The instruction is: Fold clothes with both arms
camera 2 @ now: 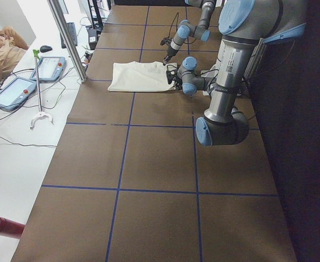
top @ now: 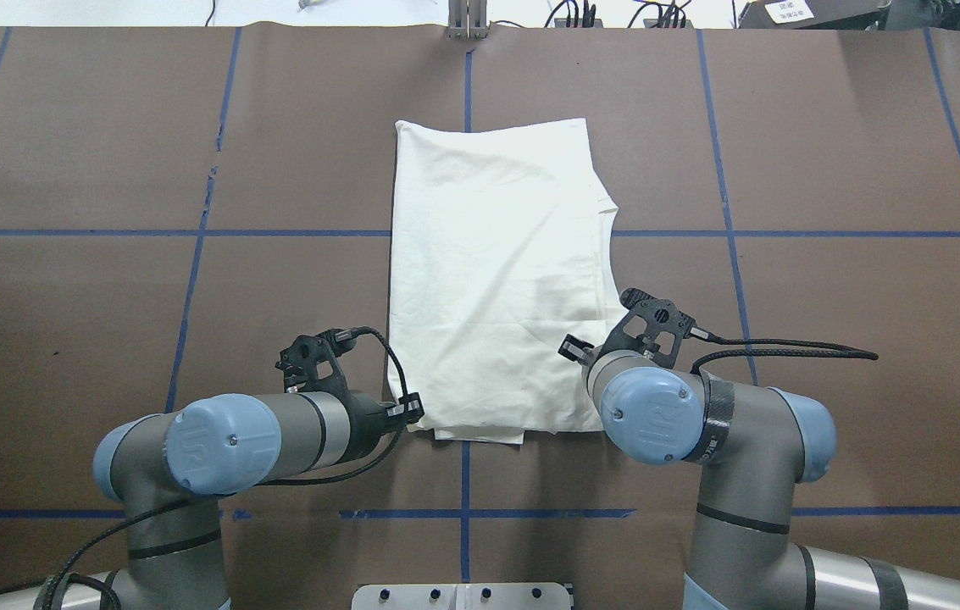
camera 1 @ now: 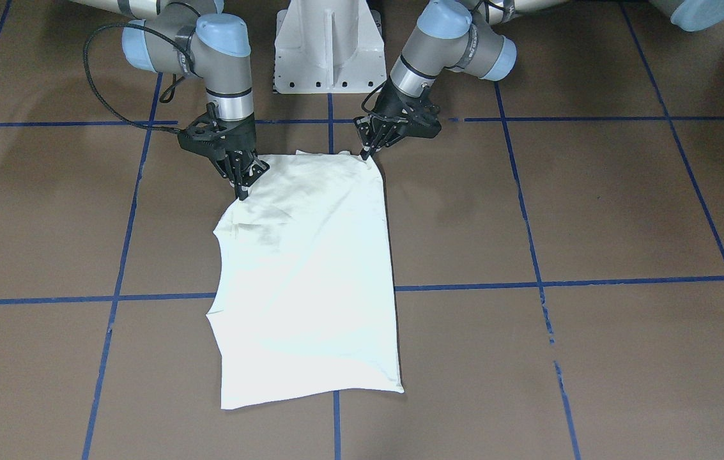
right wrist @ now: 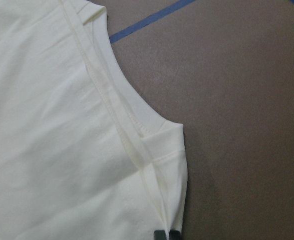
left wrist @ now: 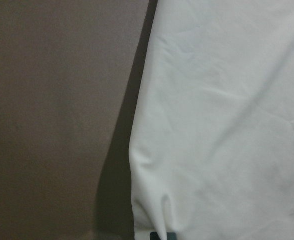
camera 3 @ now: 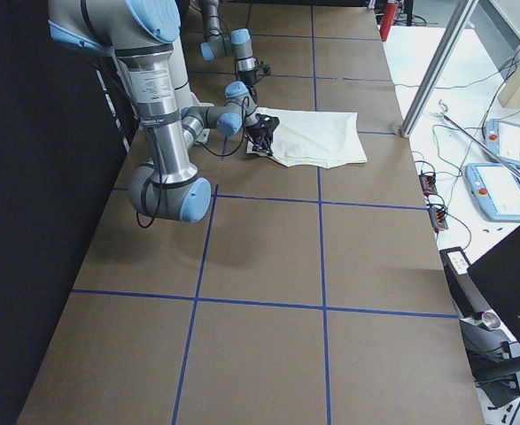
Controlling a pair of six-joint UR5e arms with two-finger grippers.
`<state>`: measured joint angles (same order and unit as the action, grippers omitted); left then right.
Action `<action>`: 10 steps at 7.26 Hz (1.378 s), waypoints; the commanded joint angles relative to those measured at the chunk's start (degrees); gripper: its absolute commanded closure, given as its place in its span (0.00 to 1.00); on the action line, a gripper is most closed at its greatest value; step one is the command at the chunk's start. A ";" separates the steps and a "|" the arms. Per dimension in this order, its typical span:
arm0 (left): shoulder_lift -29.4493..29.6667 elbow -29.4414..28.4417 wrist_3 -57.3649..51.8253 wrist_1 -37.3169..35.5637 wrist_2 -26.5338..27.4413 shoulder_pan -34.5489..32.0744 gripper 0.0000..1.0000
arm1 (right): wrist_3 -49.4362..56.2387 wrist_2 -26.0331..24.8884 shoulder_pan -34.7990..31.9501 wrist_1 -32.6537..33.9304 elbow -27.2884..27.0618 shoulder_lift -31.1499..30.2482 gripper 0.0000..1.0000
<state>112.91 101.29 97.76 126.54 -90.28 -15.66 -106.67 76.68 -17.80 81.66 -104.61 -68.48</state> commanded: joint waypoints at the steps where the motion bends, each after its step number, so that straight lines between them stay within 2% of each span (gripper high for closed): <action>1: -0.14 4.59 -0.29 -3.47 -0.24 -0.16 1.00 | 0.50 -0.13 -0.21 0.25 -3.29 -0.51 1.00; 2: -0.14 9.92 -0.29 -9.32 -0.94 -0.16 1.00 | 0.50 0.05 -0.39 1.39 -8.45 -1.82 1.00; 3: -0.23 17.55 -0.21 -17.30 -3.56 -0.16 1.00 | 0.07 0.13 0.91 5.75 -14.77 -3.49 1.00; 5: -0.06 33.54 0.67 -34.52 -3.93 -0.16 1.00 | -3.60 0.14 6.00 16.72 -27.17 -4.30 1.00; 6: 0.20 36.93 0.67 -39.22 -4.63 0.01 1.00 | -4.41 0.05 7.33 19.30 -28.71 -3.86 1.00; 8: 4.66 31.20 -0.29 -39.44 -5.08 -1.29 1.00 | -3.99 -0.21 7.61 19.15 -24.70 -2.63 1.00; 10: 8.11 25.91 -6.42 -39.36 -5.69 -7.69 1.00 | -3.46 0.13 2.71 19.15 -20.04 1.66 1.00</action>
<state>119.28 130.27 94.47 87.19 -95.70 -19.81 -110.36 76.65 -12.55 100.76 -127.37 -69.15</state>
